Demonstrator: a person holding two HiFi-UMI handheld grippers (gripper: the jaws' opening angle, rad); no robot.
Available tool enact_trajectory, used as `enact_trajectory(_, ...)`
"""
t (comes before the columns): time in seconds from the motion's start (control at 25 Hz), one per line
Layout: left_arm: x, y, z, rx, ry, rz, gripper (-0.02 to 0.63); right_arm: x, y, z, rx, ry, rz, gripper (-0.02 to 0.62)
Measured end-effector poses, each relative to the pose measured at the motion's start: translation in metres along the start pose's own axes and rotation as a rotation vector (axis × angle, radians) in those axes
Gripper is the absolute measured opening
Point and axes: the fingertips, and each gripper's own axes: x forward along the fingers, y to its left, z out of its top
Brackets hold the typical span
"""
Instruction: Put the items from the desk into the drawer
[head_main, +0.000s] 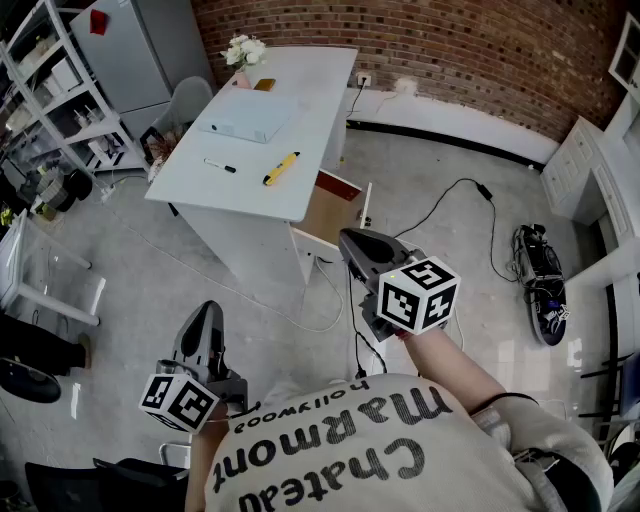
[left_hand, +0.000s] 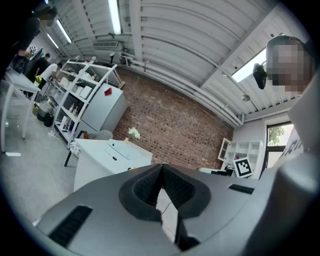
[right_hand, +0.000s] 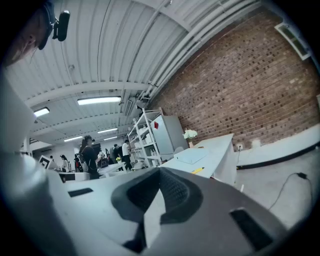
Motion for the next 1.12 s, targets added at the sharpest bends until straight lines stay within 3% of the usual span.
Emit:
enact_trajectory(0.6, 0.026, 0.048, -0.012, -0.048, 0.033, 0.055, 0.002, 0.05, -0.022, -0.026, 0.097, 0.064, -0.008, 0.003)
enact_trajectory(0.8, 0.057, 0.083, 0.008, -0.046, 0.034, 0.06, 0.003, 0.093, -0.033, -0.021, 0.128, 0.068, -0.02, 0.003)
enact_trajectory(1.12, 0.125, 0.139, 0.064, -0.046, 0.032, 0.001, 0.003, 0.181, -0.047, 0.012, 0.186, 0.055, -0.048, 0.003)
